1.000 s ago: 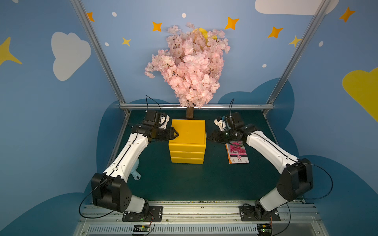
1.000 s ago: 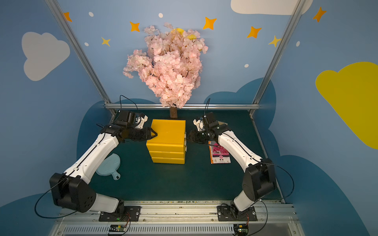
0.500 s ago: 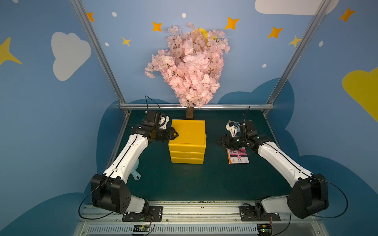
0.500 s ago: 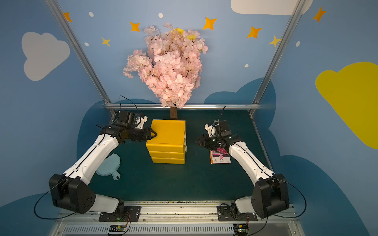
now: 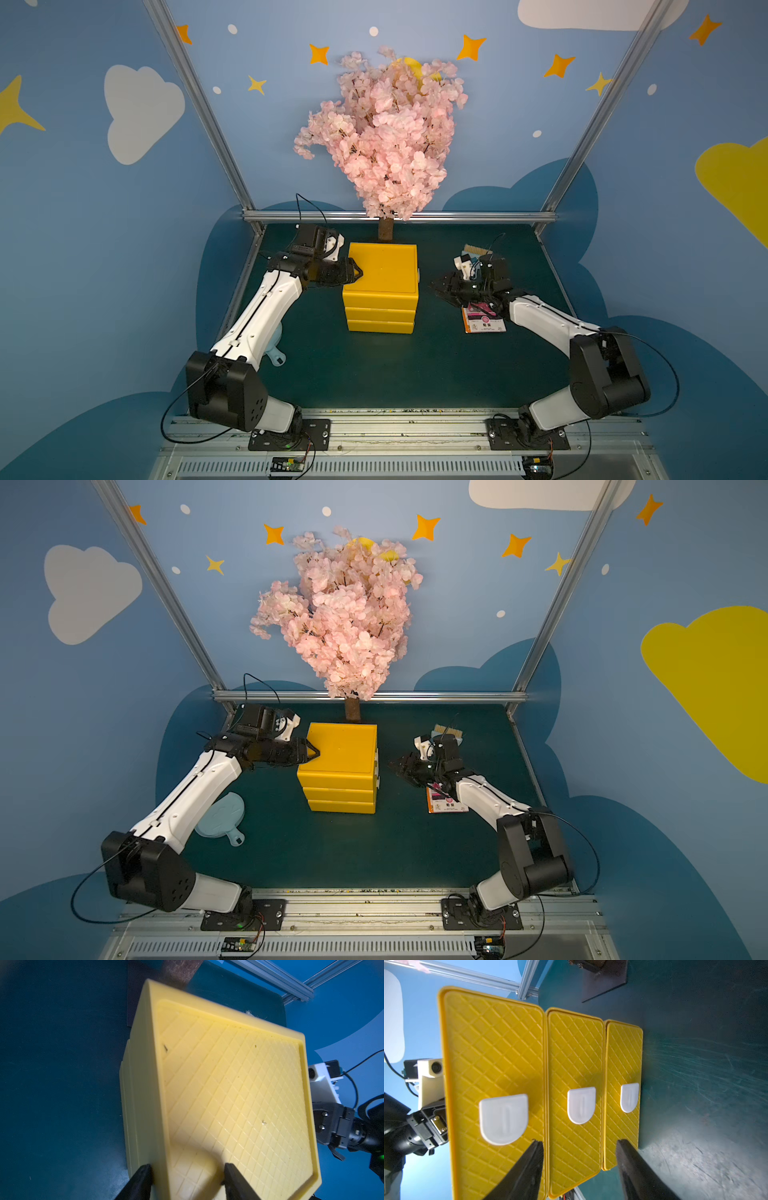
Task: Take the seed bags out of the drawer
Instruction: Close the drawer in the storage box, then open the drawer in the storage box.
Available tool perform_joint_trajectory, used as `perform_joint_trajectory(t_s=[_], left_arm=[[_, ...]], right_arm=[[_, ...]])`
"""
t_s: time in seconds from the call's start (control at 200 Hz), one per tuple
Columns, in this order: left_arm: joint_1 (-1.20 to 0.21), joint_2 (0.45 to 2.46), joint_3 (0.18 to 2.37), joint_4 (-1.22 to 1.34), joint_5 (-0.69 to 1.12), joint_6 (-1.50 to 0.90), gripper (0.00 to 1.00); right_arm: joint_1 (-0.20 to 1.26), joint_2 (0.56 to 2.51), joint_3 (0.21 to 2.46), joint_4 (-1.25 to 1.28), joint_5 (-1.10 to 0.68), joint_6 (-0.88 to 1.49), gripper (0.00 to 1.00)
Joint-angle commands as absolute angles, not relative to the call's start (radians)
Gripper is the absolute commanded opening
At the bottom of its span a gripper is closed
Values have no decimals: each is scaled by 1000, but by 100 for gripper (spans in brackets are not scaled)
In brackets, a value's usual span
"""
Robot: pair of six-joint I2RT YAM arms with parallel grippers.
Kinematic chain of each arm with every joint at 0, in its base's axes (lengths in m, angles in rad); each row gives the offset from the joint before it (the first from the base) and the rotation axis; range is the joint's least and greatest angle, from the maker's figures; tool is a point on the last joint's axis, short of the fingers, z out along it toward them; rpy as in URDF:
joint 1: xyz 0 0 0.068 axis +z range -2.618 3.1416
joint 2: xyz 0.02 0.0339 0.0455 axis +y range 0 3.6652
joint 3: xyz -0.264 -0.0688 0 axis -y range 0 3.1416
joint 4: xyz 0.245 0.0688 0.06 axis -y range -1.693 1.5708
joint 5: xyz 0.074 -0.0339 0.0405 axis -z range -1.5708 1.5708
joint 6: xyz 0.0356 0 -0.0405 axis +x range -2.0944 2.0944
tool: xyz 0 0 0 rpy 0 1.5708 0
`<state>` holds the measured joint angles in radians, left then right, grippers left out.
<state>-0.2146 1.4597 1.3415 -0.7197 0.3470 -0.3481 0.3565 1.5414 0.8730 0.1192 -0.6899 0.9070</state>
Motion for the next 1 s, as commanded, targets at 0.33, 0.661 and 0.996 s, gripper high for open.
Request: perform_joint_trajectory(t_s=[0.33, 0.661, 0.996], left_arm=[[-233, 1514, 1343, -740, 407, -344, 57], [-233, 1518, 1357, -750, 410, -337, 57], [-233, 1518, 1353, -755, 405, -337, 57]], right_arm=[[385, 1600, 817, 338, -717, 1020, 64], [386, 1644, 789, 487, -737, 1116, 67], [391, 1709, 777, 583, -741, 1182, 58]])
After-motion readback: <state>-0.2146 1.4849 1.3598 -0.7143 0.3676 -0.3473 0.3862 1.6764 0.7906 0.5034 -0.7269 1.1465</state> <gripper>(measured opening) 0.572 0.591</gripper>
